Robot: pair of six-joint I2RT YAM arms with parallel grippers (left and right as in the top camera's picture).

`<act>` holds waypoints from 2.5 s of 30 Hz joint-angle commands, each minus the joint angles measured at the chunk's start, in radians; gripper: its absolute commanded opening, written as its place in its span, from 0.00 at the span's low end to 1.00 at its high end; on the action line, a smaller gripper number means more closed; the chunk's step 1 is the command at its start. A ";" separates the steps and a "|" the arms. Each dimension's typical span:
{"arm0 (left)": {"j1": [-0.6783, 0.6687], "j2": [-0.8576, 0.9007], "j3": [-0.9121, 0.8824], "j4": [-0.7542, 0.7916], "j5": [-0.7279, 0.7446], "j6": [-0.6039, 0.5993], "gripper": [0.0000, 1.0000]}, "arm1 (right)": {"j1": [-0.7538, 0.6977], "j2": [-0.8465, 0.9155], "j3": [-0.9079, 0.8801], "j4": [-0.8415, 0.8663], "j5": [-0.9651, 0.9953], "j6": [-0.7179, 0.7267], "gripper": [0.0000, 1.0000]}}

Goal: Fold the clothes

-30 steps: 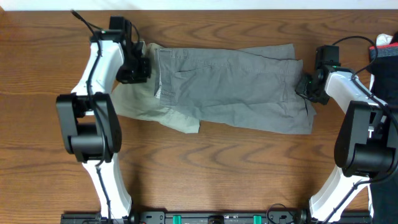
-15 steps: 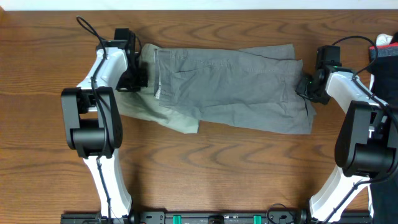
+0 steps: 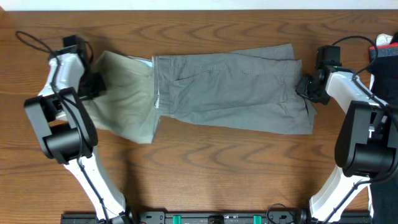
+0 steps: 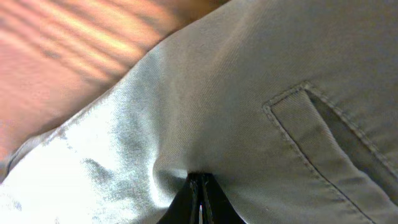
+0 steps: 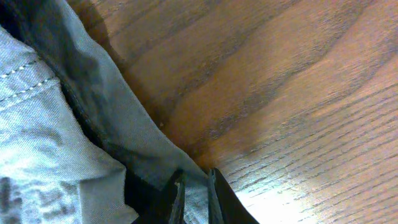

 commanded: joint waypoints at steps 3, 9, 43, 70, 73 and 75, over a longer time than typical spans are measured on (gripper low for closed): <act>0.059 0.064 0.043 -0.029 -0.031 -0.076 0.06 | -0.016 0.119 -0.084 -0.035 -0.004 -0.016 0.15; 0.051 0.007 0.131 -0.051 0.174 0.000 0.08 | -0.027 0.119 -0.084 -0.050 -0.004 -0.016 0.17; -0.365 -0.026 0.097 -0.084 0.475 -0.113 0.56 | -0.074 -0.159 -0.087 0.001 -0.455 -0.228 0.37; -0.414 -0.010 0.067 0.034 0.843 -0.041 0.77 | -0.124 0.046 -0.087 -0.030 0.047 -0.001 0.08; -0.416 0.013 0.062 0.040 0.877 -0.033 0.79 | -0.124 0.046 -0.087 -0.030 0.048 -0.006 0.09; -0.418 0.027 0.058 0.040 0.888 -0.026 0.81 | -0.124 0.046 -0.087 -0.030 0.047 -0.011 0.08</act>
